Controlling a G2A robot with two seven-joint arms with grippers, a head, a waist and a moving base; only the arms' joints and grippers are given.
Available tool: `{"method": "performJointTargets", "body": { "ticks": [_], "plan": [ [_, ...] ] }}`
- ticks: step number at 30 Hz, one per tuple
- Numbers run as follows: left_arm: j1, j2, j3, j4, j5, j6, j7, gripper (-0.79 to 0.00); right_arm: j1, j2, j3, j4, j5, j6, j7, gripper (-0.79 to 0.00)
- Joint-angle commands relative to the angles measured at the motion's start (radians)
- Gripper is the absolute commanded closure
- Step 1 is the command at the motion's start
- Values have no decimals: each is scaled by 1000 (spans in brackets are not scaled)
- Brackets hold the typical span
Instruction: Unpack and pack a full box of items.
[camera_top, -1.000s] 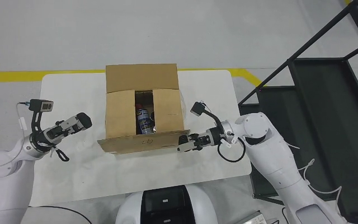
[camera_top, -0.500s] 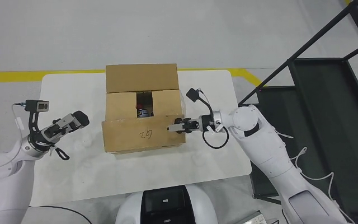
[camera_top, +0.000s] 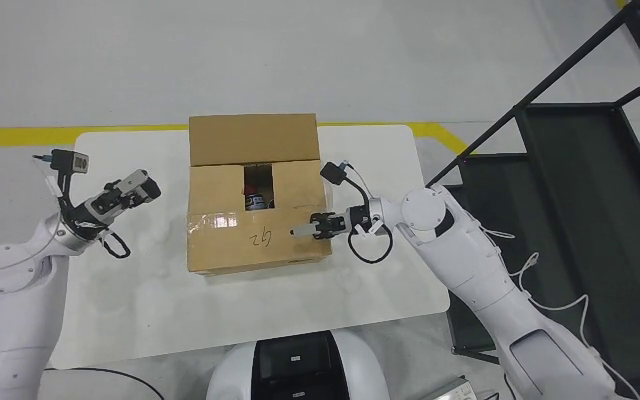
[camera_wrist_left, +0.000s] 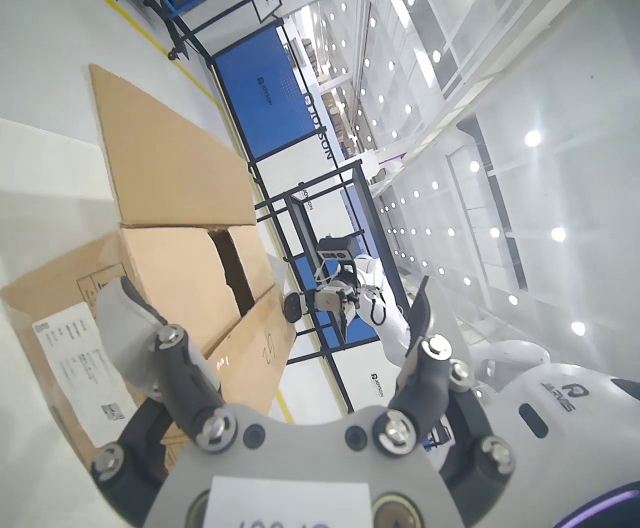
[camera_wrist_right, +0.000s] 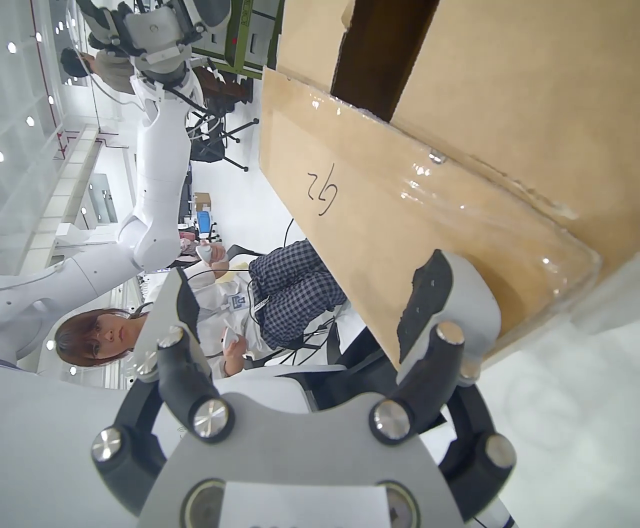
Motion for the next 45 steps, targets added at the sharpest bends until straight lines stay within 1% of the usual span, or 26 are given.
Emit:
{"method": "performJointTargets", "body": {
  "ticks": [1,6,10,31,34,37,39,42,45],
  "plan": [
    [-42,-6,32,33,28,12,34,-785,4,-1,-7,2,0,1,0,-785],
    [-158,-21,102,135,48,28,59,-785,8,-2,-16,-5,-1,-4,1,-785],
    [-234,-31,145,212,70,5,68,-785,3,0,-13,-17,1,-9,-1,-785],
    [-234,-31,145,212,70,5,68,-785,6,2,-27,-30,33,-33,19,-785],
    [-235,-34,156,197,85,40,93,-785,11,1,-33,-22,31,-34,12,-785],
    [-269,-40,186,216,128,63,118,-785,13,0,-33,-10,27,-35,1,-785],
    [-306,-47,214,249,148,69,126,-785,11,1,-29,-9,28,-39,-7,-785],
    [-373,-62,268,329,170,97,114,-785,4,5,-19,-14,21,-40,-14,-785],
    [-438,-80,321,409,181,97,111,-785,-7,9,-7,-28,21,-43,-16,-785]
  ]
}}
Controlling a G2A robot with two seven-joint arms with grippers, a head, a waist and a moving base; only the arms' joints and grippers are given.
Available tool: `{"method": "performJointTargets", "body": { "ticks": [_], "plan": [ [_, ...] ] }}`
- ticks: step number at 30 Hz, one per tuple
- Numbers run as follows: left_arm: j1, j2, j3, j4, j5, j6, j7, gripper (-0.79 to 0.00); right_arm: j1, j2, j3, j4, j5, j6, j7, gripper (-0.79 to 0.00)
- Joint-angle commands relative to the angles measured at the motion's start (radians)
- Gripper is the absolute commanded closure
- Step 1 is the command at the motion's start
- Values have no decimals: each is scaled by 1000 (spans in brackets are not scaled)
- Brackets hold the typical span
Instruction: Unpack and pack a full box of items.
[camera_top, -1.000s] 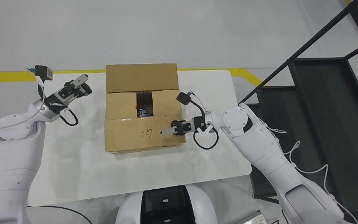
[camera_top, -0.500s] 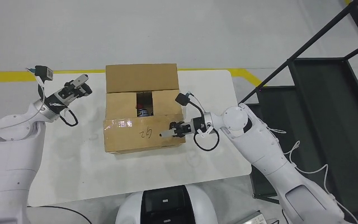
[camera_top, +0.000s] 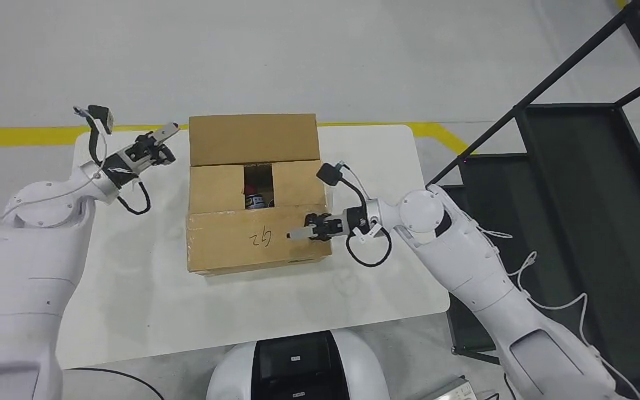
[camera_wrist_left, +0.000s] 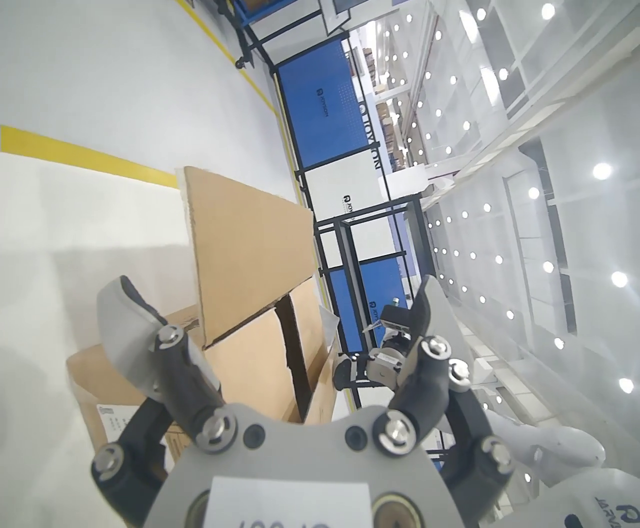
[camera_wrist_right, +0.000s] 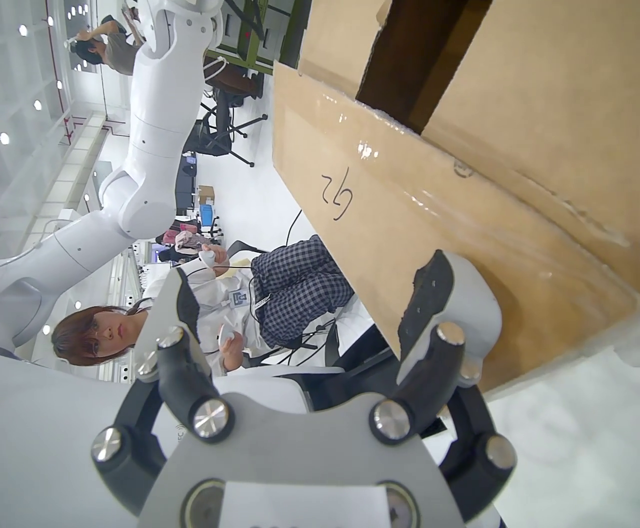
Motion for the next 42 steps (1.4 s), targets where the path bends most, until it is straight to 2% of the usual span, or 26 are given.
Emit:
{"method": "performJointTargets", "body": {
  "ticks": [1,10,16,20,26,30,42],
  "plan": [
    [-44,-12,39,55,24,-10,5,-785,-8,3,9,-10,-1,-2,-1,-785],
    [-160,-75,165,240,71,-119,97,-785,-51,20,64,-50,9,-10,-1,-785],
    [-211,-119,195,345,-50,-197,80,-785,-65,26,76,-55,17,-9,5,-785],
    [-226,-135,174,395,-201,-263,-11,-785,-67,28,77,-56,19,-8,6,-785],
    [-242,-134,144,434,-316,-308,-208,-785,-64,29,74,-53,22,-3,7,-785],
    [-214,-118,134,354,-332,-276,-240,-785,-60,29,71,-52,20,-1,5,-785],
    [-67,-29,97,48,-303,-191,-325,-785,-66,34,78,-45,4,22,-21,-785]
  ]
}}
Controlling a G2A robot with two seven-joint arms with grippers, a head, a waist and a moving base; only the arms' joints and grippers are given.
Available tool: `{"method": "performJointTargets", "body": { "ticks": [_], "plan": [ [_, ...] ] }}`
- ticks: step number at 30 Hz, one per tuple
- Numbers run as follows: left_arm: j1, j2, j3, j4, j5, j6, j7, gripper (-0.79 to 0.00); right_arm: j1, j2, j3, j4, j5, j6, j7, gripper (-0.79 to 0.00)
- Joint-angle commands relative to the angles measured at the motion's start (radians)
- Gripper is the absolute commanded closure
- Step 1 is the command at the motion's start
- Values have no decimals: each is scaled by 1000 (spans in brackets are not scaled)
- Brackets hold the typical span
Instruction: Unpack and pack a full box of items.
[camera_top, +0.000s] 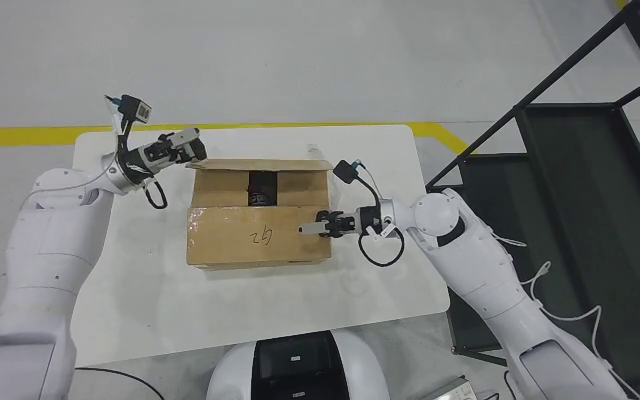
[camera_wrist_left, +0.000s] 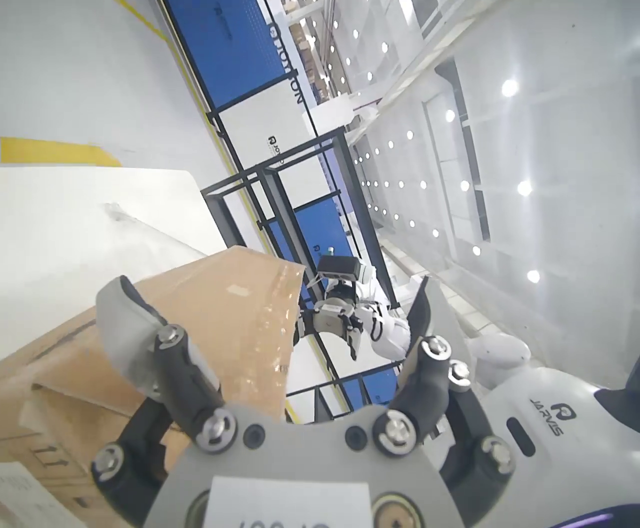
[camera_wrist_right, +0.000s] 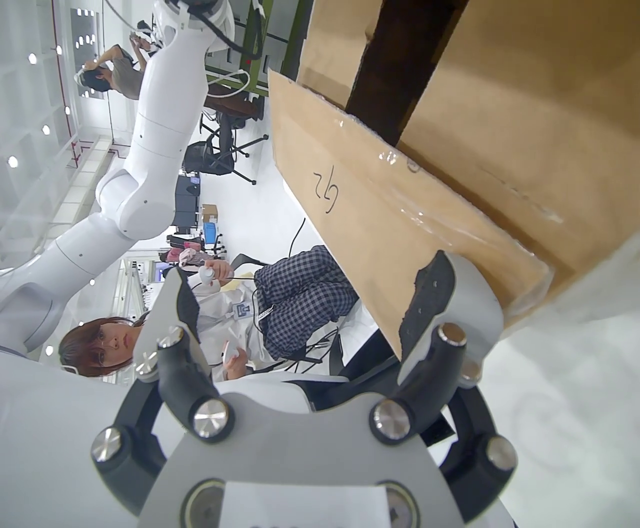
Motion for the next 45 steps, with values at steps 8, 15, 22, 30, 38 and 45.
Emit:
{"method": "performJointTargets", "body": {
  "ticks": [8,15,22,30,38,45],
  "plan": [
    [70,64,12,-153,70,63,-62,-785,-39,14,47,-41,-21,13,-26,-785],
    [87,95,59,-212,73,83,-83,-785,-78,27,94,-77,-33,32,-46,-785],
    [98,128,101,-269,80,109,-109,-785,-84,28,76,-80,-56,60,-41,-785],
    [97,162,133,-288,76,117,-117,-785,-49,19,27,-28,-70,79,-58,-785],
    [92,190,161,-267,95,123,-123,-785,-40,19,25,-20,-72,77,-65,-785],
    [71,198,188,-245,118,104,-104,-785,-98,37,101,-95,-66,63,-76,-785]
  ]
}}
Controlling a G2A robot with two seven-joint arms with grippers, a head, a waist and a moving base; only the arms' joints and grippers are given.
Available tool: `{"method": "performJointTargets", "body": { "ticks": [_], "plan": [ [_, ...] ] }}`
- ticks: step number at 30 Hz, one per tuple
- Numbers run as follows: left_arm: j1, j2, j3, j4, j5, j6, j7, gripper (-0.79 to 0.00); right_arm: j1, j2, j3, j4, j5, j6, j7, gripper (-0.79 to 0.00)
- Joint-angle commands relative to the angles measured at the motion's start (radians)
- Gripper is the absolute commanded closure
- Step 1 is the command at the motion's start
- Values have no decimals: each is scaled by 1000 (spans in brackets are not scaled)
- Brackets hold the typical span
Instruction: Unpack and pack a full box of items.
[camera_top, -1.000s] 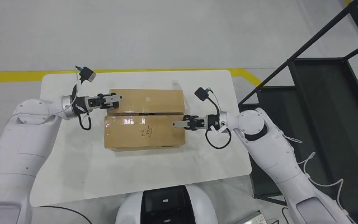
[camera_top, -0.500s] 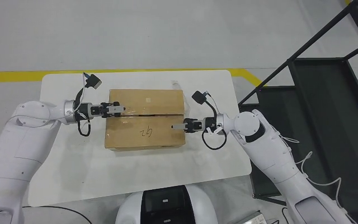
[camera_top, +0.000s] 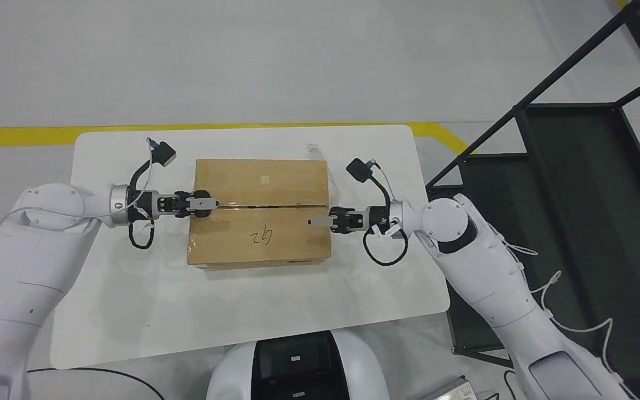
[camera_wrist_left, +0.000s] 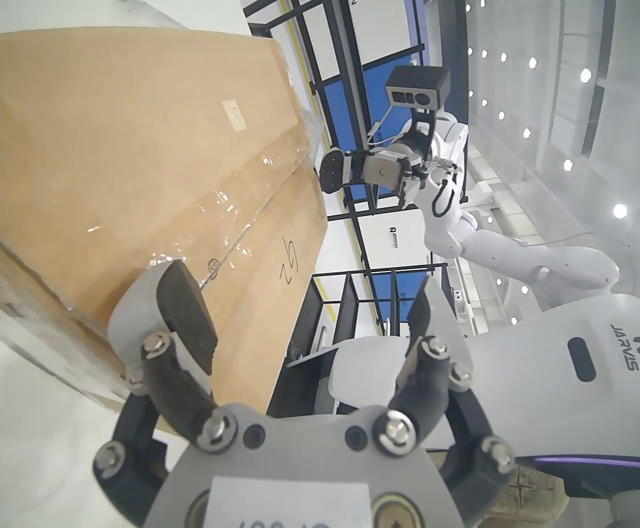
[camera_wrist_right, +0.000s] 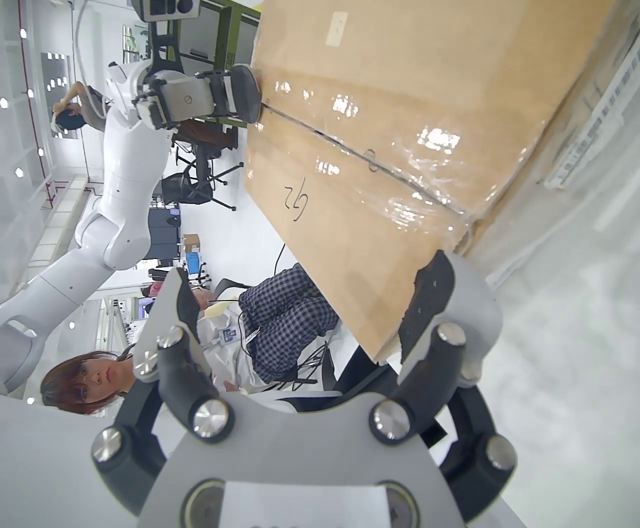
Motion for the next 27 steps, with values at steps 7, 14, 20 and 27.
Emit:
{"method": "performJointTargets", "body": {
  "ticks": [7,14,20,27],
  "plan": [
    [-14,2,15,15,2,-11,11,-785,-158,37,172,-71,-1,13,-22,-785],
    [-14,2,15,15,2,-11,11,-785,-162,32,136,9,30,-26,-25,-785],
    [-14,2,15,15,2,-11,11,-785,-50,3,18,175,57,-124,-43,-785],
    [-14,2,15,15,2,-11,11,-785,79,-39,-96,345,147,-227,-42,-785]
  ]
}}
